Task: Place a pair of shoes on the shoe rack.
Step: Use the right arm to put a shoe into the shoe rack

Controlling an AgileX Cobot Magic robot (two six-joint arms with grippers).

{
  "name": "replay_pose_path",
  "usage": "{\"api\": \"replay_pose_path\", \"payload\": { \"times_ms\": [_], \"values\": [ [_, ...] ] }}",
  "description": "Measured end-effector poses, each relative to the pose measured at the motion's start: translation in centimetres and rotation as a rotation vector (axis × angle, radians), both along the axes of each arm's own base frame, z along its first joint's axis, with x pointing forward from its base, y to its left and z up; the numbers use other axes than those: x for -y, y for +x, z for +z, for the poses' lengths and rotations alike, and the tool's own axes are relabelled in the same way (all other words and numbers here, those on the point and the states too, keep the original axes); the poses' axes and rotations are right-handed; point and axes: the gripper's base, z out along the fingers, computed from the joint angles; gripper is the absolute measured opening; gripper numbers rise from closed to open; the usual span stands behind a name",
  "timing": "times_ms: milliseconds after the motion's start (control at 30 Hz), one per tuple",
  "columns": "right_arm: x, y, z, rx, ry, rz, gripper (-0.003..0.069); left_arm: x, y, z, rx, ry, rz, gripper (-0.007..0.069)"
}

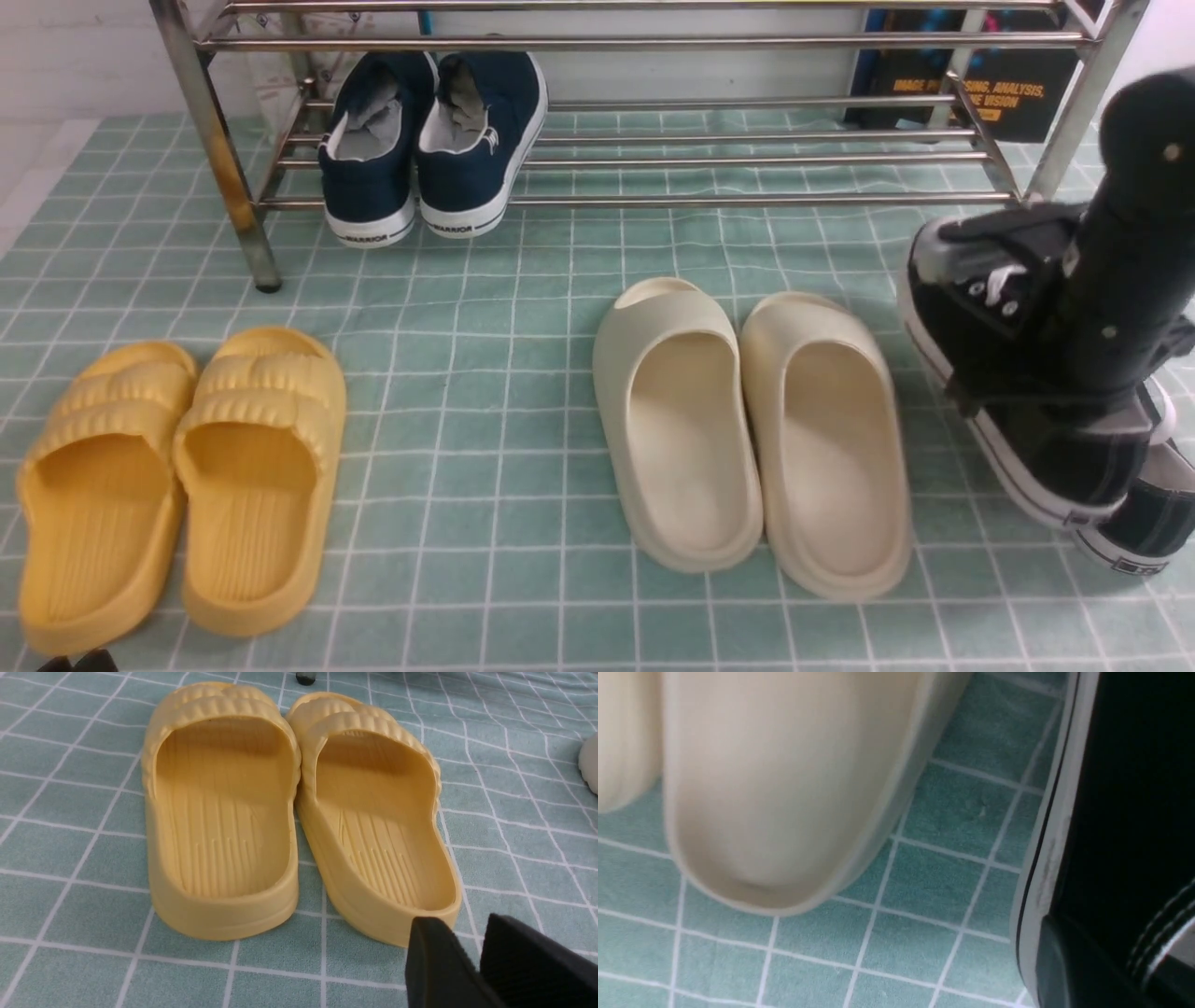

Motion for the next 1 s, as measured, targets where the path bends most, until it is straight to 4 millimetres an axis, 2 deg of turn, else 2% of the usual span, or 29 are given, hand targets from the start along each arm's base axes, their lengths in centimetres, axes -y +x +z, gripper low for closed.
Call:
{"api": "replay_pose_path", "payload": {
  "times_ms": [33,100,467,633,1000],
  "values": [
    [0.1,-0.1,1.8,0.023,0.002,0.002,0.0018,0.0,0.0,0.0,0.0,0.0,0.0,0.0175],
    [0.1,0.0,3.0,0.034,0.004,0.003,0.0018,0.0,0.0,0.0,0.0,0.0,0.0,0.0176],
    [-0.3,1.2,6.1,0.112,0.029,0.007,0.0021,0.0,0.0,0.0,0.0,0.0,0.0,0.0186],
    [-0.8,2.8,6.0,0.122,0.037,0.011,0.0021,0.0,0.0,0.0,0.0,0.0,0.0,0.0195],
    [-2.6,7.9,3.4,0.096,0.071,0.016,0.0026,0.0,0.0,0.0,0.0,0.0,0.0,0.0201]
  ]
}}
